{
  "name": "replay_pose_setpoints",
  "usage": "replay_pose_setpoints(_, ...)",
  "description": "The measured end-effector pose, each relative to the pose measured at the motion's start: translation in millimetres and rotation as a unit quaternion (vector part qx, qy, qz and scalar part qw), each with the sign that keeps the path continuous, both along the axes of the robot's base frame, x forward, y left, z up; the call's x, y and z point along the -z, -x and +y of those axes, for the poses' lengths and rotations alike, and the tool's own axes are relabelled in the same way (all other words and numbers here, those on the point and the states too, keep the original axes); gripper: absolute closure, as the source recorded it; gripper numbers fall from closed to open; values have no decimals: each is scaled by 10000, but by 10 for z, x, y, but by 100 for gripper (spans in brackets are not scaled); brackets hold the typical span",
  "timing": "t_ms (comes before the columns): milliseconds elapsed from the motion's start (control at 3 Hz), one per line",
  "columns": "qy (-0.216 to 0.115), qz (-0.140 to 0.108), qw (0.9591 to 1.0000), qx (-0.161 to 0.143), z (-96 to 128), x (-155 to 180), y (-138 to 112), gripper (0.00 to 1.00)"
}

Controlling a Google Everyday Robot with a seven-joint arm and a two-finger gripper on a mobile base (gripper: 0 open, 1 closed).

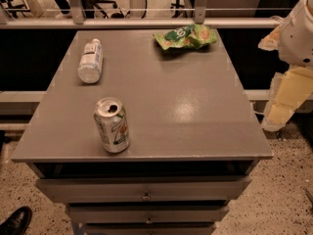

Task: Place blue plastic bottle upright

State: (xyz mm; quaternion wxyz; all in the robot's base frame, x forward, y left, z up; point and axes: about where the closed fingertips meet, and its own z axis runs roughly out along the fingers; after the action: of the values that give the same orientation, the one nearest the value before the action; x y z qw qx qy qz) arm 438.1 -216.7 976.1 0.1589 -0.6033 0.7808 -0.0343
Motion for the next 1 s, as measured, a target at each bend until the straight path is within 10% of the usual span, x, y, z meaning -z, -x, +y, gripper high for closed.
replay_pose_setpoints(333, 0, -1, 10000, 0, 0, 0, 0, 0)
replay_pose_setpoints(1000, -392, -394, 9984, -81, 559, 52, -826, 0)
